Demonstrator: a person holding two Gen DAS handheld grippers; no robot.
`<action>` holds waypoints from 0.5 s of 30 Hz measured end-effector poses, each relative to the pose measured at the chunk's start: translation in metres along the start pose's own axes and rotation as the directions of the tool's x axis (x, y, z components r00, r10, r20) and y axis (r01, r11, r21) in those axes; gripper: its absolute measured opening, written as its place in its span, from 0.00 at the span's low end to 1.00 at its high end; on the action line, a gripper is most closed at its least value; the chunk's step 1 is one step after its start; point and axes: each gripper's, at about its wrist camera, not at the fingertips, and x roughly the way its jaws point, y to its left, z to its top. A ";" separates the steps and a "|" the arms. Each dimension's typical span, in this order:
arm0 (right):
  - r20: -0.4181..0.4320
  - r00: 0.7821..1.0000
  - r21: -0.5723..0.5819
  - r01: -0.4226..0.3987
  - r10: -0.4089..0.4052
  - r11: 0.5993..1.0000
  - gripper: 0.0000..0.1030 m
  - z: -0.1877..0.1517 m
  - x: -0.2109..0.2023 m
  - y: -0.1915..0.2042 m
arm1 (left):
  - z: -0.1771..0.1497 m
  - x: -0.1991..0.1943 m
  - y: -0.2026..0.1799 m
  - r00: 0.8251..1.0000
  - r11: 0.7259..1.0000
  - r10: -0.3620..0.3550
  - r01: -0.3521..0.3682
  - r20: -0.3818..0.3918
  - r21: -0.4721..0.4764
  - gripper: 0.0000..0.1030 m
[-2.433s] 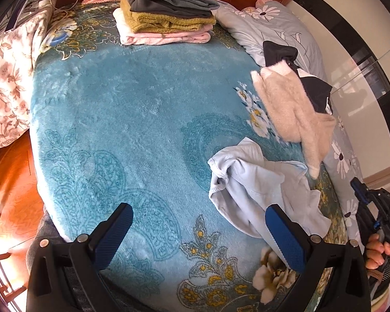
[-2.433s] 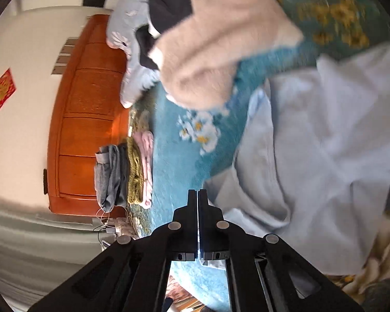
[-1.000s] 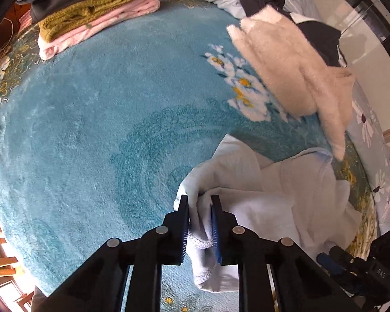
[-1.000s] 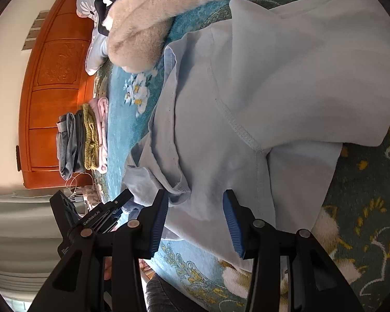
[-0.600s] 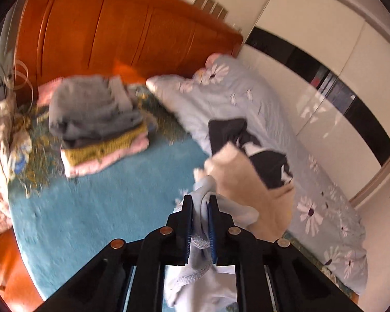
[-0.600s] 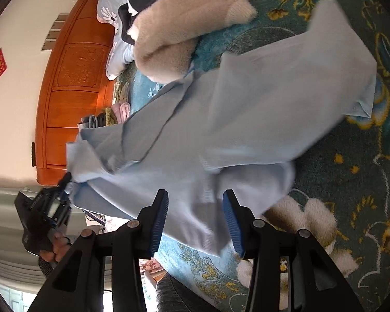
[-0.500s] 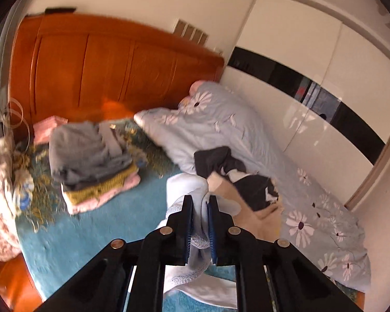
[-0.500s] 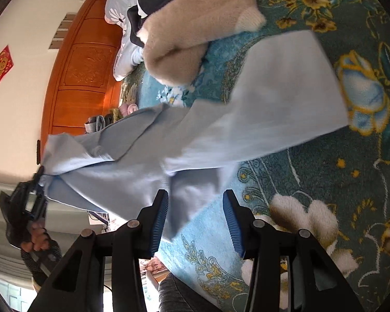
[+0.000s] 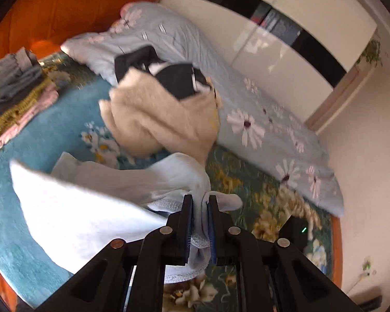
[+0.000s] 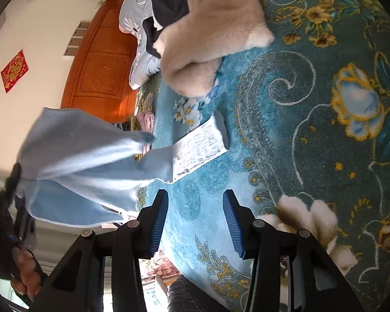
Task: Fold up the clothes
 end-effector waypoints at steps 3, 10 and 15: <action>0.036 0.999 0.029 0.039 -0.040 0.999 0.44 0.004 -0.020 -0.018 | -0.035 0.049 0.006 0.981 0.997 -0.017 0.002 -0.195 -0.077 0.13; 0.065 0.989 0.119 0.124 -0.132 0.985 0.44 0.007 -0.040 -0.063 | -0.066 0.045 0.036 0.955 0.981 -0.112 0.062 -0.276 -0.184 0.50; 0.063 0.989 0.092 0.131 -0.137 0.987 0.44 0.011 -0.029 -0.056 | -0.059 0.016 0.085 0.974 0.953 -0.134 0.076 -0.182 -0.295 0.62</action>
